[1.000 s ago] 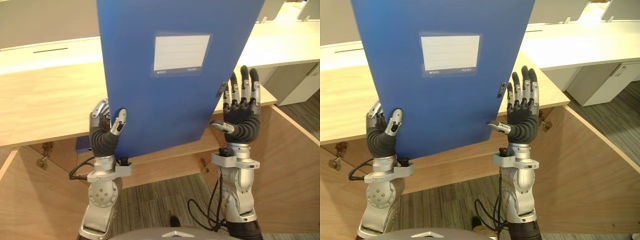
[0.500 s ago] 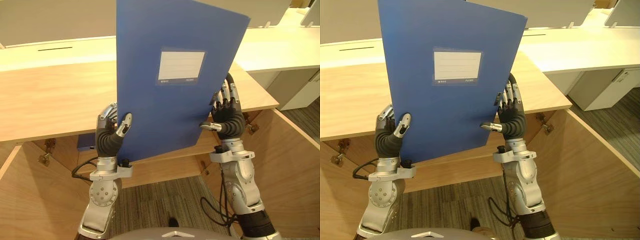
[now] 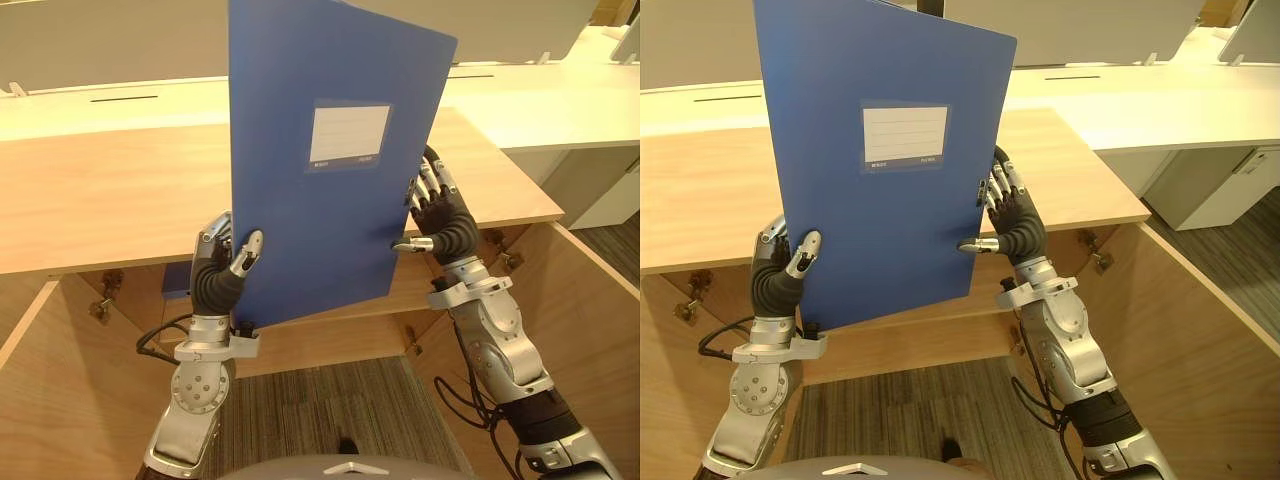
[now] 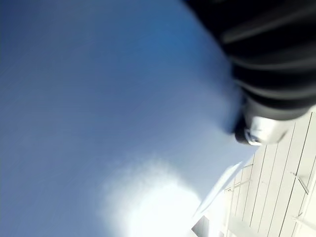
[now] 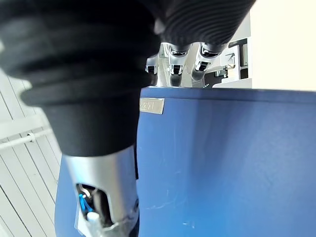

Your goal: Walk over to the cabinet, pick up the folder, carry it to the office cabinet, place the folder inside the office cabinet, then close the office cabinet door

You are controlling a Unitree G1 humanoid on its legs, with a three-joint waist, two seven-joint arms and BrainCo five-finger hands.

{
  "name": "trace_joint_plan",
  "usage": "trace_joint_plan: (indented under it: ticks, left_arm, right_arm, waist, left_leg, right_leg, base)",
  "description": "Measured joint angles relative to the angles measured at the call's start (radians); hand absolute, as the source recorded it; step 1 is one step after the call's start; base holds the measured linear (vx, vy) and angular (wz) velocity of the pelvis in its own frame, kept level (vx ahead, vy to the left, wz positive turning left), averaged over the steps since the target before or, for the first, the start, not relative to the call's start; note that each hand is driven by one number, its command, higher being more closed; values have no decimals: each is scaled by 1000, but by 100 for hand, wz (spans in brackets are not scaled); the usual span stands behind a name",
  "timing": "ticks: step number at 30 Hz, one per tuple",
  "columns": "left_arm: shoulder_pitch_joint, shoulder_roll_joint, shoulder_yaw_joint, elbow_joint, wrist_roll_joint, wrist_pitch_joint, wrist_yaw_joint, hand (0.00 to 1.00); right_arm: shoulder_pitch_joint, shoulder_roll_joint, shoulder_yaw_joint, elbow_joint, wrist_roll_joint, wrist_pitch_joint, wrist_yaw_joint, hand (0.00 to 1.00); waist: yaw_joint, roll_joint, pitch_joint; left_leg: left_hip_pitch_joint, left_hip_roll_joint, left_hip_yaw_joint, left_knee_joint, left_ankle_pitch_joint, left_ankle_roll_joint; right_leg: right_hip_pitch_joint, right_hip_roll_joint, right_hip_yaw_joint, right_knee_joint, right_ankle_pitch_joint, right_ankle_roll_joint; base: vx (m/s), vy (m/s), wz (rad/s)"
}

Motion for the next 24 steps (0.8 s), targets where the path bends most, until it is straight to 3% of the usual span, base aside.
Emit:
trace_joint_plan:
  ticks: [4, 14, 24]
  left_arm:
    - [-26, -10, -13, 0, 2, 9, -1, 100]
    - [-43, -44, -24, 0, 43, 9, 4, 100]
    - [-55, -61, -27, 27, 60, 9, 25, 100]
  right_arm:
    - [-5, 146, -22, 19, -1, -32, -8, 0]
    - [15, 320, -82, 19, -40, -70, -71, 0]
    - [32, 403, -107, 23, -37, -96, -106, 0]
  waist:
    - [-2, 8, -9]
    - [-6, 7, -11]
    - [-1, -13, -20]
  left_leg:
    - [-2, -3, -4, -1, 9, 5]
    - [7, -25, -14, -46, 48, 13]
    - [28, -31, -11, -83, 64, 15]
  right_leg:
    - [0, -4, -3, 0, 7, -1]
    - [-8, -21, -7, 0, 17, 3]
    - [-5, -23, -8, 0, 16, 6]
  base:
    - [-72, -38, 2]
    - [-76, -25, 3]
    - [-25, -16, 0]
